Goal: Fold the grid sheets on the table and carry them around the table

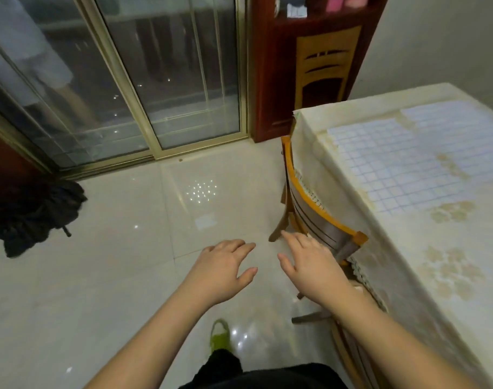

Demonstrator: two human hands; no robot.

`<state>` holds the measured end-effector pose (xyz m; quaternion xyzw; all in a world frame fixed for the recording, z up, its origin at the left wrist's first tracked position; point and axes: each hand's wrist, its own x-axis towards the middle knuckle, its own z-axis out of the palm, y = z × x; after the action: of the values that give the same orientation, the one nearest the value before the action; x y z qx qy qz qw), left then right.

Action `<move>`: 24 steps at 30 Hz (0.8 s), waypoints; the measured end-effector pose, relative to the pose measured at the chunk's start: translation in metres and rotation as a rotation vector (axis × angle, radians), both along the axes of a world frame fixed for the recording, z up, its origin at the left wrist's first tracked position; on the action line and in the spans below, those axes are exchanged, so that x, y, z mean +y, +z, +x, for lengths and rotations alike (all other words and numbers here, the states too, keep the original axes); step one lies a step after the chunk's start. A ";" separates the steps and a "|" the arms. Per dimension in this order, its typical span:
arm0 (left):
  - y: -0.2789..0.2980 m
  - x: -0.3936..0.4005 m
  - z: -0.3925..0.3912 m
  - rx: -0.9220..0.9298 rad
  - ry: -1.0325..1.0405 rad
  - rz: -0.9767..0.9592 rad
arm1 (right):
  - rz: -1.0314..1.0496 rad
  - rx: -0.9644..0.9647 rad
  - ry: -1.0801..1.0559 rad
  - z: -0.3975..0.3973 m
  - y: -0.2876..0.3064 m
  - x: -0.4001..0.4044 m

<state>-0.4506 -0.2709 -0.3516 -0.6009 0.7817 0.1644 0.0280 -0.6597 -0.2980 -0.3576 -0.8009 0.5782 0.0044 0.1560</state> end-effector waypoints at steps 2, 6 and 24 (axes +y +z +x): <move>-0.001 -0.030 0.014 0.026 -0.049 -0.009 | -0.013 0.008 -0.062 0.012 0.001 -0.020; 0.005 -0.090 0.034 0.073 -0.159 -0.003 | -0.011 0.009 -0.174 0.028 0.013 -0.057; 0.022 -0.322 -0.110 0.152 -0.630 -0.035 | -0.087 -0.066 -0.702 -0.069 0.008 -0.188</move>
<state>-0.5603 -0.5934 -0.3293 -0.3158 0.9318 0.1788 0.0088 -0.7283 -0.4859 -0.3499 -0.5589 0.8125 -0.1002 0.1324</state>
